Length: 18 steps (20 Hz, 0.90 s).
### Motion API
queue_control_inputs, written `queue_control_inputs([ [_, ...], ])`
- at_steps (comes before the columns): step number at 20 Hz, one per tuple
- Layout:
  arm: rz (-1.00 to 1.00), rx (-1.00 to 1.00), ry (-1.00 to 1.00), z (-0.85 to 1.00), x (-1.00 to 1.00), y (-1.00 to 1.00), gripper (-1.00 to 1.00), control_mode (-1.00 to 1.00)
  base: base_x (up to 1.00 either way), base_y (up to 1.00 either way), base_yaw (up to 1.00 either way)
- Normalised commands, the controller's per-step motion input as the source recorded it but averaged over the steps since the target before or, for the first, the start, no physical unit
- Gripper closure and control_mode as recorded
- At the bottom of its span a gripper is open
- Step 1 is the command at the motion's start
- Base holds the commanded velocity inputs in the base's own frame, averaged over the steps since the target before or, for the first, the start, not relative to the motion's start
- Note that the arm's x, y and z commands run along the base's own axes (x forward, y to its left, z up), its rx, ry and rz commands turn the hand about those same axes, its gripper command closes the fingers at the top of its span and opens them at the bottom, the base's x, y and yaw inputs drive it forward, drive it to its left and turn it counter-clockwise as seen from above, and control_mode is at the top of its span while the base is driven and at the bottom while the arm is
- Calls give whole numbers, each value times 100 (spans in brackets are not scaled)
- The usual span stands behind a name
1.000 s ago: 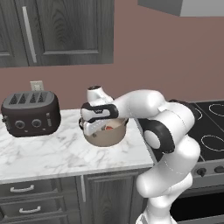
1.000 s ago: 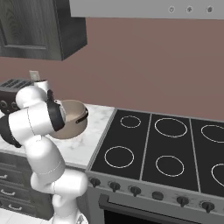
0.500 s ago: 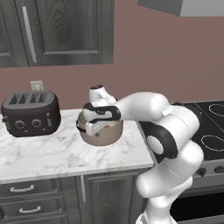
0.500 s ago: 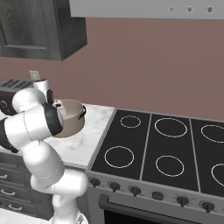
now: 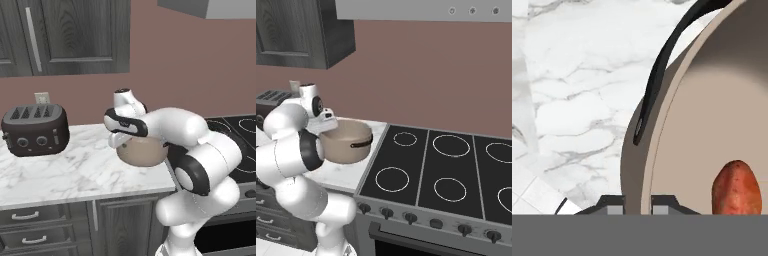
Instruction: Turn on the sink faucet. Then move the sweet potato from the counter to the sink. Turn off the sink. Move the vegetable from the sink to the pot next to the stove. Finally move the pot to the front center burner.
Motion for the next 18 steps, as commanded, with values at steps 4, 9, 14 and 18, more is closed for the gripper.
queue_control_inputs([
  [4,-7,0,-4,35,-21,-57,100,-100,0,0,0],
  [9,-6,0,-8,33,-17,-66,100,-100,0,0,0],
  [14,-1,0,-13,26,-6,-82,100,-100,0,0,0],
  [18,0,0,-14,11,0,-91,100,-100,0,0,0],
])
